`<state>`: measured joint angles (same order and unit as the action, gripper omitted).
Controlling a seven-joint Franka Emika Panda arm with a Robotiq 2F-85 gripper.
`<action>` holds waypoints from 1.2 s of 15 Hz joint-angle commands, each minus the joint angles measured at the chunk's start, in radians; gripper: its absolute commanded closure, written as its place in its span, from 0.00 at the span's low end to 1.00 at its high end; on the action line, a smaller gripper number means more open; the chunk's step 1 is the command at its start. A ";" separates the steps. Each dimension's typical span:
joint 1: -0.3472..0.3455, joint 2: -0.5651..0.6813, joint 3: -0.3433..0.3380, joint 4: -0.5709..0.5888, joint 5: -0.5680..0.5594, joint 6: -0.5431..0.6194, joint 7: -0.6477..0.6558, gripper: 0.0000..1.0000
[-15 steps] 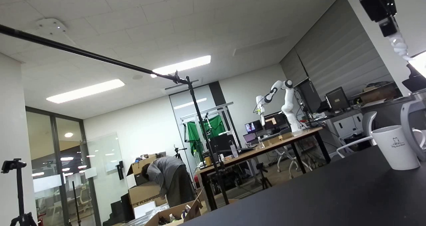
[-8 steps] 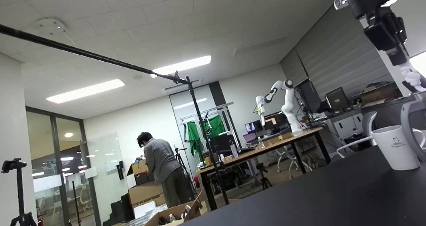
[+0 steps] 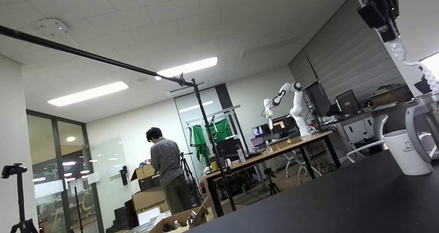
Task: Move the brush inside the silver flask up and down
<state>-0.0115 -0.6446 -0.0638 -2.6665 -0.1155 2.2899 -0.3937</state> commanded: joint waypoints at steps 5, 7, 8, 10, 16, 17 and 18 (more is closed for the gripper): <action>0.059 0.094 0.009 -0.094 0.022 0.074 0.045 0.96; 0.067 0.125 0.013 -0.093 0.024 0.081 0.046 0.96; 0.064 0.138 0.011 -0.072 0.025 0.073 0.048 0.96; 0.053 0.150 0.000 -0.004 0.027 0.026 0.046 0.96; 0.058 0.190 -0.083 0.216 0.093 -0.154 -0.064 0.96; 0.062 0.201 -0.098 0.234 0.114 -0.155 -0.091 0.96; 0.062 0.217 -0.109 0.231 0.129 -0.131 -0.109 0.96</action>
<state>0.0322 -0.4920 -0.1290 -2.5033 -0.0344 2.1702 -0.4478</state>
